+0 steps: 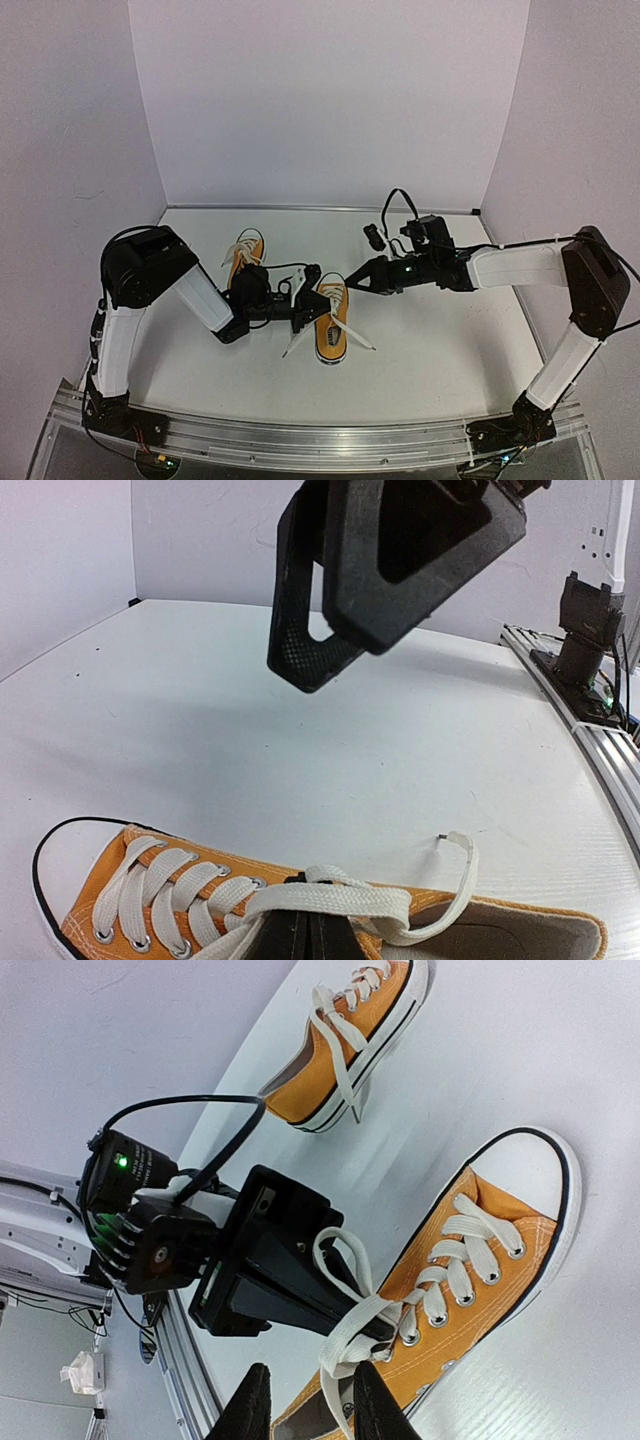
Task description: Tie the shoes
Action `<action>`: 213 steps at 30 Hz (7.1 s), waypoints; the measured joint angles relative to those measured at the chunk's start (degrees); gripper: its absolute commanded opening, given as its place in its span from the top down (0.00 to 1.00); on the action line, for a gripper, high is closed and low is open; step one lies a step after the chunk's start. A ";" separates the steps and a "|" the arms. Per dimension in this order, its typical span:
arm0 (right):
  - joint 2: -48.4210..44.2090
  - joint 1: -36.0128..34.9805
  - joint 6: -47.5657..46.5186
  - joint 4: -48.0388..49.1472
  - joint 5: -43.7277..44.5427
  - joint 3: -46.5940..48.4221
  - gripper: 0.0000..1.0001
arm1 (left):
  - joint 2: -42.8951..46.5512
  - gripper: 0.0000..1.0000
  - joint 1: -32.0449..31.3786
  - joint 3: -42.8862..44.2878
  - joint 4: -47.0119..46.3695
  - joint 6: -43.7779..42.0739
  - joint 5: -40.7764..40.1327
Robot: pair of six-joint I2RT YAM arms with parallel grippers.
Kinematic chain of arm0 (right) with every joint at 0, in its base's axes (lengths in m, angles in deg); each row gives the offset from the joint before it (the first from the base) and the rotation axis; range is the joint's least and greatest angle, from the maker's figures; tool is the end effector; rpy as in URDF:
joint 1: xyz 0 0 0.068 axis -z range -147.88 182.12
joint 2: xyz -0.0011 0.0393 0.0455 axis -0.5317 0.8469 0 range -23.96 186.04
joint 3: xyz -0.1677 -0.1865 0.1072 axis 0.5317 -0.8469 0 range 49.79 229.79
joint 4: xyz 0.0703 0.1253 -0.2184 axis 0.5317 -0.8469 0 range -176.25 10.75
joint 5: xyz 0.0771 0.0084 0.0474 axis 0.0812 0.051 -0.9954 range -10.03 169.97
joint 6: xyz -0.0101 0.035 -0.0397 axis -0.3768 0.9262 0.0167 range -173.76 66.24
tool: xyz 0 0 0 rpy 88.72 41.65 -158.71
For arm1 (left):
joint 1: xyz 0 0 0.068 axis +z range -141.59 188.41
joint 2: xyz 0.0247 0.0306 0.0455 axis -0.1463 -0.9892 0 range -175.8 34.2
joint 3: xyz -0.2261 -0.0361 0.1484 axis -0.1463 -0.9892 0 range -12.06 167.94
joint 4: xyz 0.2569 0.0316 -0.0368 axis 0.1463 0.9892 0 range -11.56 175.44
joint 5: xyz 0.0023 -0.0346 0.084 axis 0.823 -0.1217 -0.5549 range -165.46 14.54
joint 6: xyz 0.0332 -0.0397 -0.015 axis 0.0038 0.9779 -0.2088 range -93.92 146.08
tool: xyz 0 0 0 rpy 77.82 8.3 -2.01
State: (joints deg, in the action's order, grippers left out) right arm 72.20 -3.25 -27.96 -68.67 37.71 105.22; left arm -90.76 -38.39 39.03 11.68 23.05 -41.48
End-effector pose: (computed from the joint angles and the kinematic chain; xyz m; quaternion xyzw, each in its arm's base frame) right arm 0.2796 0.2278 0.2112 -0.2467 0.7906 0.5057 0.2416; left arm 0.2591 -0.3048 0.0984 0.4774 0.5687 -0.4392 0.5057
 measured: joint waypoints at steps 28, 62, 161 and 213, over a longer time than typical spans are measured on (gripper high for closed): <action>8.12 -1.92 1.32 0.34 -0.48 0.23 0.75 | 0.00 1.00 0.11 -0.22 0.17 -0.57 0.55; 10.86 -2.93 1.70 1.38 -0.87 2.76 0.84 | 0.00 1.00 0.11 -0.13 1.00 -1.66 1.05; 10.12 -3.91 0.79 -1.19 -0.27 4.97 0.90 | 1.86 1.00 -0.20 2.17 11.23 -8.96 0.24; 10.04 -1.78 -0.26 -1.25 -0.61 1.61 0.80 | 1.70 1.00 -0.31 2.14 11.23 -9.13 -0.11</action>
State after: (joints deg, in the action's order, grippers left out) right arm 82.24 -5.02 -28.22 -69.92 37.10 106.83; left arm -89.06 -38.70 41.17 22.90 13.91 -41.60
